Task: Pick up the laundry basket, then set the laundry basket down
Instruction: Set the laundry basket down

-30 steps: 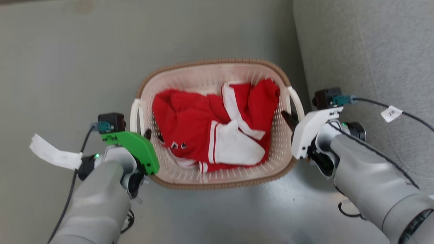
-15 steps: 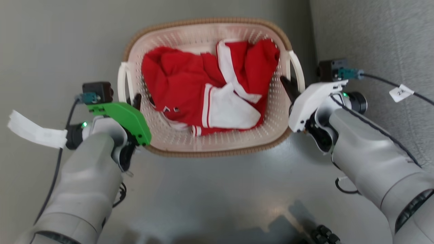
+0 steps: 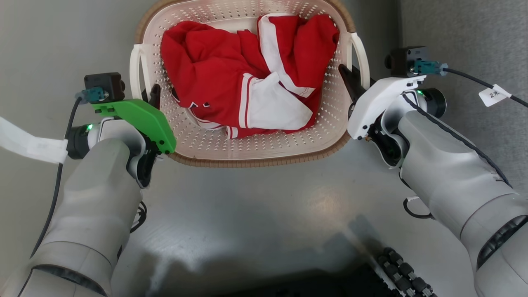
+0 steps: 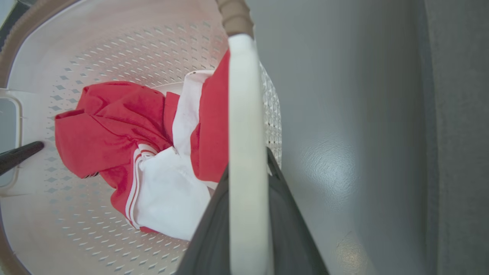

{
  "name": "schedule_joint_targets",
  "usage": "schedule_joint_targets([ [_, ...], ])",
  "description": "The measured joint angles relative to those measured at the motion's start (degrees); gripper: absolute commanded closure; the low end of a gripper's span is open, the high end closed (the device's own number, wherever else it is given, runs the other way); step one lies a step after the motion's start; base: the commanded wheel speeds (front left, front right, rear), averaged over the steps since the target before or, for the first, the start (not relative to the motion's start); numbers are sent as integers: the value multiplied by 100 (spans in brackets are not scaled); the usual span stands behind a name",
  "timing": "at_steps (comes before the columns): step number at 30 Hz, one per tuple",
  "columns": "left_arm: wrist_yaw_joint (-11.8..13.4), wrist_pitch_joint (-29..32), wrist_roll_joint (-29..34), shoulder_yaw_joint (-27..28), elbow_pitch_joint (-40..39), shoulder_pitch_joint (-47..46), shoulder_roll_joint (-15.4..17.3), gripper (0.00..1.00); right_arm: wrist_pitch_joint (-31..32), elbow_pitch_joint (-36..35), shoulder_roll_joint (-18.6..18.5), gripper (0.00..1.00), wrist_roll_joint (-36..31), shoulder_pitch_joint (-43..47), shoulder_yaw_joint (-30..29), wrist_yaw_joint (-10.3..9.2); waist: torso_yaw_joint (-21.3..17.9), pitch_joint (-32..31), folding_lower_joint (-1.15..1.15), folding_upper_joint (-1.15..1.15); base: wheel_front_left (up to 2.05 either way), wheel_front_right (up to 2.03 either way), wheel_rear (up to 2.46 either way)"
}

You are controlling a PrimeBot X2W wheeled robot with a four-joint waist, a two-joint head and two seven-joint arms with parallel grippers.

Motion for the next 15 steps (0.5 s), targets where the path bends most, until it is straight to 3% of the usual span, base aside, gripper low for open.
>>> schedule_joint_targets([
  [15,-1,-227,58,34,158,-191,-9,100,-109,27,46,100,-137,-204,-7,0,2,318,0,0,0,0,0],
])
